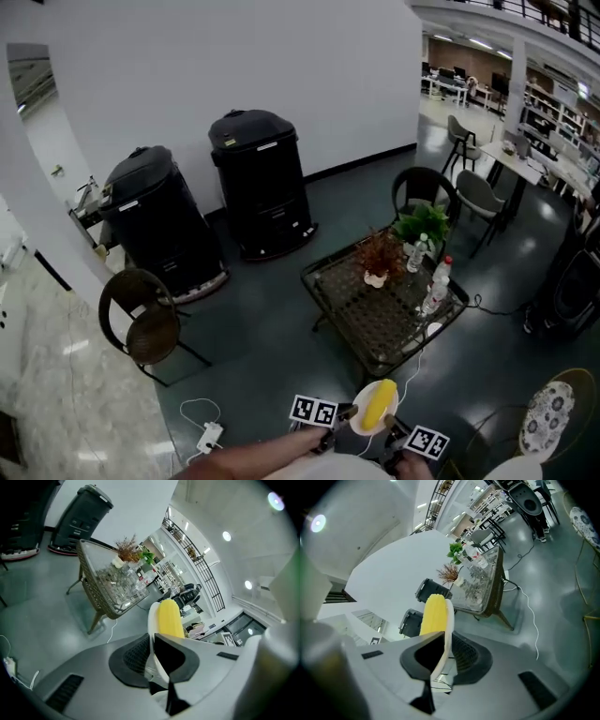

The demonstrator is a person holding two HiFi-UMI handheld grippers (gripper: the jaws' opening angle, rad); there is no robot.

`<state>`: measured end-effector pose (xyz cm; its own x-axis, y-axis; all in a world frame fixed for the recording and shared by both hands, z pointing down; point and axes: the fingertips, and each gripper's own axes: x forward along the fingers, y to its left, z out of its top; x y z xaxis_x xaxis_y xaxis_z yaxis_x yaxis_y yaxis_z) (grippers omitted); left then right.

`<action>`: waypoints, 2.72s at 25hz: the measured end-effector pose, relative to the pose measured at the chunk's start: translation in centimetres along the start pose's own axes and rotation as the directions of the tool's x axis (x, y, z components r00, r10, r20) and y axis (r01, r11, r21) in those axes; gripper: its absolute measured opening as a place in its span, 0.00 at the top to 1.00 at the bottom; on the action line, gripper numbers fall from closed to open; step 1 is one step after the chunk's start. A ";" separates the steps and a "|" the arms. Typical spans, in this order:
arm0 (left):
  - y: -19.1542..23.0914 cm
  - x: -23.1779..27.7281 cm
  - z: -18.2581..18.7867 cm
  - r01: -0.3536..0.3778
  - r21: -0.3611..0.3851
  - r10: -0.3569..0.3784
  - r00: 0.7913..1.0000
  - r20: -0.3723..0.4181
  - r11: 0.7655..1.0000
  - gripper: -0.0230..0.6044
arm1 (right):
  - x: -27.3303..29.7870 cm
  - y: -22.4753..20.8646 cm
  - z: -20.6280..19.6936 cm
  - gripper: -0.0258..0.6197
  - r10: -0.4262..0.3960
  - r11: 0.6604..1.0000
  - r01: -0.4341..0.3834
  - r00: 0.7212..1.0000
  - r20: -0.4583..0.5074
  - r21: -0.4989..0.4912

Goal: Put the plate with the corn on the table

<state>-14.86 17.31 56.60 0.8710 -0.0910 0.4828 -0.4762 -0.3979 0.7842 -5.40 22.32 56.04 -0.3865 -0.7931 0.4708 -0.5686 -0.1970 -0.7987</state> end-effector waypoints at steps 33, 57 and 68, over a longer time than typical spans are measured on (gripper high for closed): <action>7.2 6.3 19.3 -0.109 -0.146 0.147 0.949 0.277 0.983 0.91 | 18.5 0.0 17.7 0.87 0.160 0.976 -0.190 0.956 -0.246 -0.104; 9.0 10.9 23.7 -0.168 -0.184 0.209 0.949 0.237 0.969 0.91 | 21.9 -2.1 22.5 0.87 0.173 0.980 -0.193 0.940 -0.295 -0.039; 12.9 12.2 27.0 -0.161 -0.143 0.182 0.973 0.144 0.976 0.91 | 26.2 -3.0 23.5 0.87 0.120 0.987 -0.146 0.949 -0.293 -0.070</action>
<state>-7.06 -13.58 62.08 0.7781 -0.2921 0.5560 -0.6227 -0.2431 0.7437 3.24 -11.37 61.96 -0.6473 -0.6073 0.4606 -0.5556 -0.0377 -0.8306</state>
